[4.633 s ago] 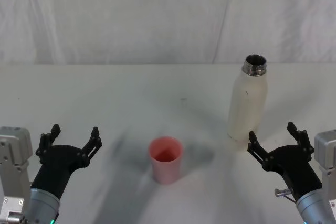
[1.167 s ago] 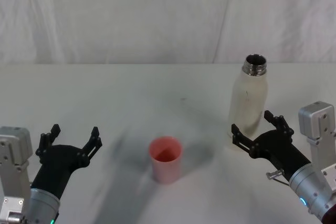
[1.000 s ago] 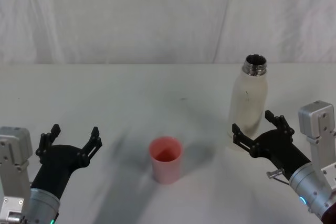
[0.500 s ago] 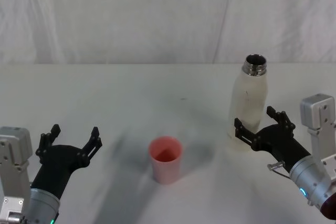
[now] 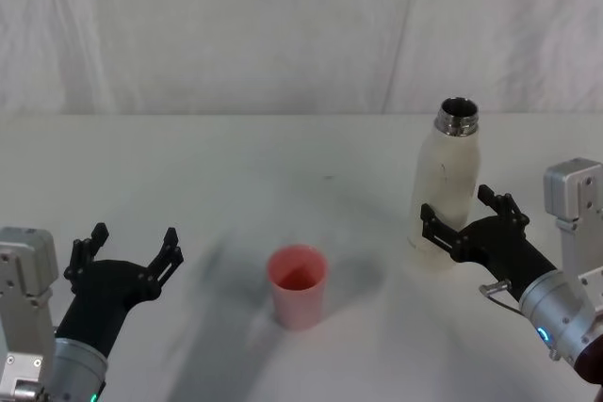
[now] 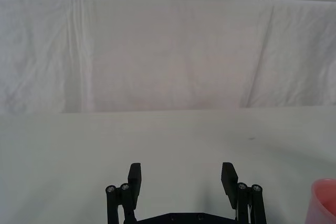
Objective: Grasp the thermos with one hand and pour water into the cup lid.
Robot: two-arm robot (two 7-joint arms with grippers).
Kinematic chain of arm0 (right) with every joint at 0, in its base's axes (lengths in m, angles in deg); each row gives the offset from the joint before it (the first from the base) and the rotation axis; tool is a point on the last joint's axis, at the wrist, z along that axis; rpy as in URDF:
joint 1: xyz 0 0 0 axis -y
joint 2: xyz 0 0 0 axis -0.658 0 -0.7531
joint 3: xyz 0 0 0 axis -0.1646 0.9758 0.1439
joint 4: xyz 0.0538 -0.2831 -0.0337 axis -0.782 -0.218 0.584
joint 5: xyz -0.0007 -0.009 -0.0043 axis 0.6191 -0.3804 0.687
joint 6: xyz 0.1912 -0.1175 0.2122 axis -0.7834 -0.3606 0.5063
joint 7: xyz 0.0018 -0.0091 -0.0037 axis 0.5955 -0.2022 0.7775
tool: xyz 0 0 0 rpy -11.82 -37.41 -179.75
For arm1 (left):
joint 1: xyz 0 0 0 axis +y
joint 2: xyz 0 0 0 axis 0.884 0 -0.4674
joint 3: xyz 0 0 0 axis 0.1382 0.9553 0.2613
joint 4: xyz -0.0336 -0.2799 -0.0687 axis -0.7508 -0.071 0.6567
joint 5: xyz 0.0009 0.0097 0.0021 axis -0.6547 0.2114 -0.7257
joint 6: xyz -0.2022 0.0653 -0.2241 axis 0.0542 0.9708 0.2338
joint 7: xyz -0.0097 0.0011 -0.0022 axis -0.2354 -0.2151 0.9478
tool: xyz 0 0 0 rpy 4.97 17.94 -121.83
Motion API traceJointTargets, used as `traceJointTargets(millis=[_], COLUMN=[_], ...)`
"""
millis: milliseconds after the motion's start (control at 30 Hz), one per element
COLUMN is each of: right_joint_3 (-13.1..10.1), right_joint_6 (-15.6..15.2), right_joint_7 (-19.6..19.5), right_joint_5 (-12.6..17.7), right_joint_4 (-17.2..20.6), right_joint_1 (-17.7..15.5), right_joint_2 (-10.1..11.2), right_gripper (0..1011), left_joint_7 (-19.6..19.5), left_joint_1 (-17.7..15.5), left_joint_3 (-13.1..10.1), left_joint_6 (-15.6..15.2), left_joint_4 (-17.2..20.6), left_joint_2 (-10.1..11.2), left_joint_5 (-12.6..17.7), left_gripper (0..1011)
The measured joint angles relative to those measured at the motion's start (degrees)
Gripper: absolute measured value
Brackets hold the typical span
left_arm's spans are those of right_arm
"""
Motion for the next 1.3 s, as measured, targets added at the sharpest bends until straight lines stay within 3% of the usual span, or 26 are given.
traceJointTargets(millis=[1300], right_joint_3=[1.4], right_joint_6=[-0.6], right_joint_7=[-1.0], right_joint_5=[2.3], right_joint_4=[-3.6], right_joint_1=[2.3], right_joint_2=[-1.5], right_gripper=[1001], left_joint_7=[0.0], left_joint_1=[0.0], left_joint_3=[0.0], left_joint_6=[0.0], left_joint_4=[0.0], left_joint_2=[0.0], left_joint_5=[0.0], left_gripper=[1001])
